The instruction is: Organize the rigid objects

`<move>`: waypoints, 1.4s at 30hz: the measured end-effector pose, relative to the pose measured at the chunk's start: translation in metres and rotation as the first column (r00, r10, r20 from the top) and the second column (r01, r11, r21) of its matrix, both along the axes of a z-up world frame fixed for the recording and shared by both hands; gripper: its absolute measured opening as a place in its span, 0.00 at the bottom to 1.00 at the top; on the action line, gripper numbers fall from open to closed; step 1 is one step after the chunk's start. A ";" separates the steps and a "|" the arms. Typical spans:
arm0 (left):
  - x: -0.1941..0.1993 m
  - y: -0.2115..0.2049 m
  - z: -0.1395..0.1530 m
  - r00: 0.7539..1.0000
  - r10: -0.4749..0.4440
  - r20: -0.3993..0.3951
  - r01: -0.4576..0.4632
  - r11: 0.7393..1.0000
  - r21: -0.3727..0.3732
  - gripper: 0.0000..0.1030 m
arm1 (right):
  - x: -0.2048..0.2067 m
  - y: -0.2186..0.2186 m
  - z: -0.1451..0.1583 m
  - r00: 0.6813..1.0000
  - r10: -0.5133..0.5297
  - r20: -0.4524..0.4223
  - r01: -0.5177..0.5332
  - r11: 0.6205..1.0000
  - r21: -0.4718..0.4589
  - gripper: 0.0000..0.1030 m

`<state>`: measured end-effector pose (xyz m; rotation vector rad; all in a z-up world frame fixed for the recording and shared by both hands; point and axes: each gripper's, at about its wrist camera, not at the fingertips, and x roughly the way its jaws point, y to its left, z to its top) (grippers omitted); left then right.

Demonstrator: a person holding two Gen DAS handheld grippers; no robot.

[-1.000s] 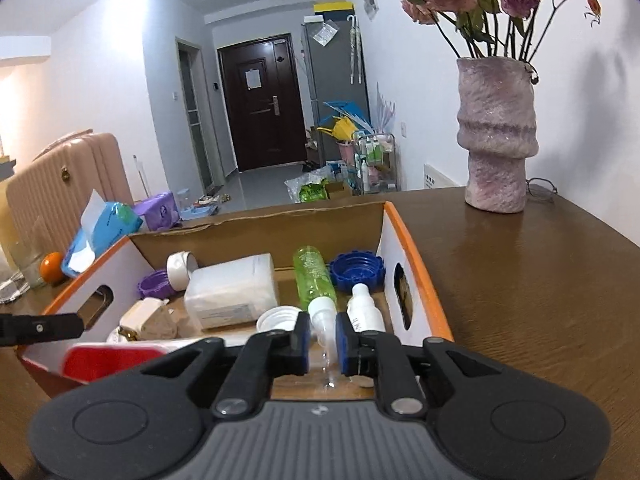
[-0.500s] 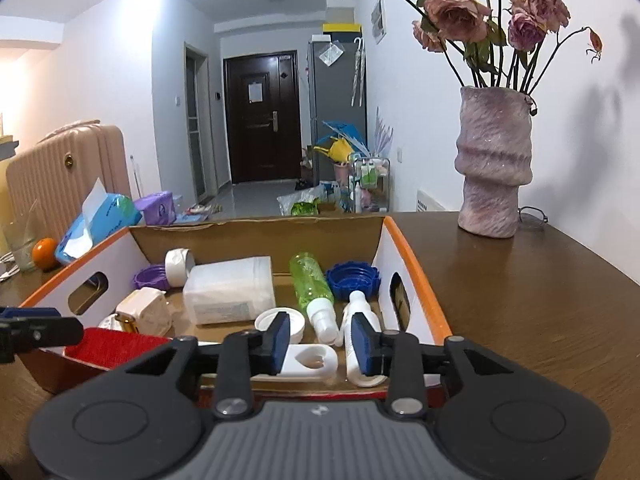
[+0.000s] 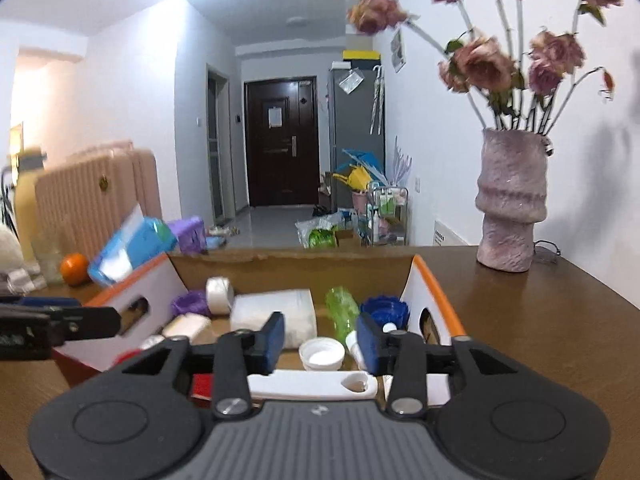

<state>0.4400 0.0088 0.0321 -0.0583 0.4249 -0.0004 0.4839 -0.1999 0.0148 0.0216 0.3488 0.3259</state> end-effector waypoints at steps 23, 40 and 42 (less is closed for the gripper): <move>-0.150 -0.036 -0.001 0.923 0.056 0.381 -0.091 0.993 0.076 1.00 | -0.146 -0.020 0.006 0.974 -0.030 0.226 0.031 1.000 -0.003 0.97; -0.285 -0.026 -0.003 0.937 -0.010 0.349 -0.045 0.988 0.150 1.00 | -0.286 -0.013 0.016 0.966 0.051 0.255 -0.037 0.998 -0.059 1.00; -0.303 -0.025 -0.008 0.945 -0.014 0.327 -0.037 0.988 0.148 1.00 | -0.304 -0.014 0.013 0.968 0.047 0.246 -0.036 0.998 -0.051 1.00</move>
